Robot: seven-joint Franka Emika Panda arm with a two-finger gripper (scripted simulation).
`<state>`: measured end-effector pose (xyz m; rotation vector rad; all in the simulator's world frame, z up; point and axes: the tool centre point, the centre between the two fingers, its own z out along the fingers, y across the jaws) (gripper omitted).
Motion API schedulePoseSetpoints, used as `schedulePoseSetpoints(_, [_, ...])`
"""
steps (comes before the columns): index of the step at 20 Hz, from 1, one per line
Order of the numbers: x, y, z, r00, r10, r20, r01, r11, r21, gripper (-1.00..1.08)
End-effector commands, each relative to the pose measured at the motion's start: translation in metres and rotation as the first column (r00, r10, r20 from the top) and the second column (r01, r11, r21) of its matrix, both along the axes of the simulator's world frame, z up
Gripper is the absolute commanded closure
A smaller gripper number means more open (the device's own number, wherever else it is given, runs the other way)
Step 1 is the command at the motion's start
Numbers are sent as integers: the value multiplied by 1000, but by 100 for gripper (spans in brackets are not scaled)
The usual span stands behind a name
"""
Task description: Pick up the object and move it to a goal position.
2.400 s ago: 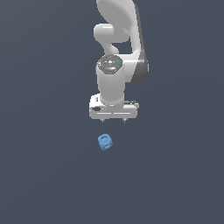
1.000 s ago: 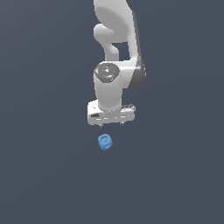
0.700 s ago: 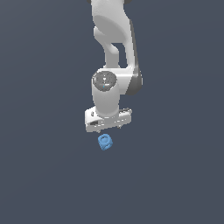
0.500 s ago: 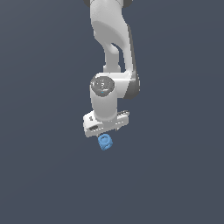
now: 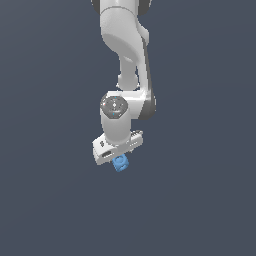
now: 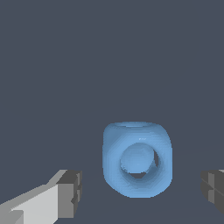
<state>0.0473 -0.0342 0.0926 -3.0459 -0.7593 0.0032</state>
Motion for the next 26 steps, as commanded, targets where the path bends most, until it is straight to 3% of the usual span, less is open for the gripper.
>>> schedulePoseSetpoints(1, [2, -1, -2, 1000, 19, 2, -19, 1000, -1, -92])
schedulePoseSetpoints(23, [2, -2, -53, 1000, 25, 3, -25, 1000, -2, -92])
schedulePoseSetpoints(24, [2, -2, -53, 1000, 25, 3, -25, 1000, -2, 108])
schedulePoseSetpoints(26, [2, -2, -53, 1000, 25, 3, -25, 1000, -2, 108])
